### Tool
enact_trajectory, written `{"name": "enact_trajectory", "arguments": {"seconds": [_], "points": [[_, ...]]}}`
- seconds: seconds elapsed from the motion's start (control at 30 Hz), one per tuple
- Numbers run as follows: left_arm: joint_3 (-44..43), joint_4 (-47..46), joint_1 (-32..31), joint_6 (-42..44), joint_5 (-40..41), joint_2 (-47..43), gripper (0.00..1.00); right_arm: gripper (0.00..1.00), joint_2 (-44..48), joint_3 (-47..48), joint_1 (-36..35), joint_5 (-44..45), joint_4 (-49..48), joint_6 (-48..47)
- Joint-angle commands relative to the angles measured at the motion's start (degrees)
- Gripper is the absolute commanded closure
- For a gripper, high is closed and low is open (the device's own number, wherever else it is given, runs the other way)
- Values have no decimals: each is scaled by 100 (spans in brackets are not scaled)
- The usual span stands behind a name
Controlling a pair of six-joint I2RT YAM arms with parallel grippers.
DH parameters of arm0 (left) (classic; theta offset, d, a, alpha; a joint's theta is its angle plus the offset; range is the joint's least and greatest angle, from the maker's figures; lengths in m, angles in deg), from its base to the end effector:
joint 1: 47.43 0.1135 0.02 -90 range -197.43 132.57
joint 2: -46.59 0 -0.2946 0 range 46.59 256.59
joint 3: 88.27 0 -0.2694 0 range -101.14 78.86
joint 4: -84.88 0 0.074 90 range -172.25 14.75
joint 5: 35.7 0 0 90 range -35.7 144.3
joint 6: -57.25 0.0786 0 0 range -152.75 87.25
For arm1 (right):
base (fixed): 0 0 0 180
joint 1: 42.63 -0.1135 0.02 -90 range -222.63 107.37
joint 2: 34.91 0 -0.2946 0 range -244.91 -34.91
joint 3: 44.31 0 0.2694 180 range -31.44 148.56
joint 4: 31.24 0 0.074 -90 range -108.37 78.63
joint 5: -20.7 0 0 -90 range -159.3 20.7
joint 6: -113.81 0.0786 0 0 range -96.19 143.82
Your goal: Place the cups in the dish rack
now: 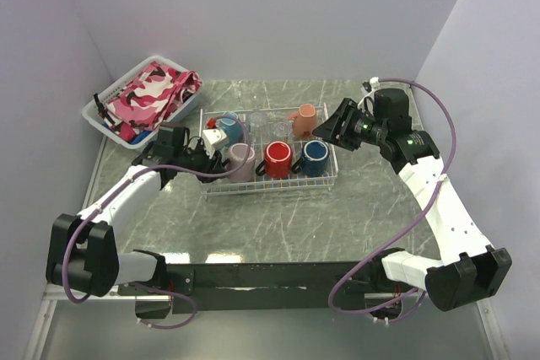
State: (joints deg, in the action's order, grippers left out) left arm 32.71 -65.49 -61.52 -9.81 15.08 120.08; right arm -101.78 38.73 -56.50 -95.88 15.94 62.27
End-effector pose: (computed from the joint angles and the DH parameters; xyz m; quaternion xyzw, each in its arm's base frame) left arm 0.2731 -0.1198 0.2348 0.3995 0.7810 -0.2798 0.3901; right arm 0.2699 0.1029 0.3851 0.0698 0.8518 0.3909 0.3418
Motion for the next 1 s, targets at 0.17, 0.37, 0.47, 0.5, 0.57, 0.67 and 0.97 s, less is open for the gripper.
{"name": "enact_trajectory", "arguments": {"seconds": [0.17,0.37,0.47,0.5,0.57,0.67,0.97], "points": [[-139,1374,99,-105,468,429,50,46,130,190,33,31,76,-128],[-517,1576,99,-369,249,359,50,45,245,41,25,31,24,-93],[-956,1664,99,-632,38,306,50,42,236,75,42,75,146,-180],[-1244,1717,99,-789,-15,288,49,42,236,93,33,118,190,-215],[-1606,1813,99,-1009,-172,271,49,35,192,242,7,163,366,-382],[-2309,1937,99,-1386,-244,297,47,24,-1,583,-246,452,813,-716],[-3541,1893,-235,-2249,1100,499,23,0,-1547,2323,-2321,3404,2835,-1236]]}}
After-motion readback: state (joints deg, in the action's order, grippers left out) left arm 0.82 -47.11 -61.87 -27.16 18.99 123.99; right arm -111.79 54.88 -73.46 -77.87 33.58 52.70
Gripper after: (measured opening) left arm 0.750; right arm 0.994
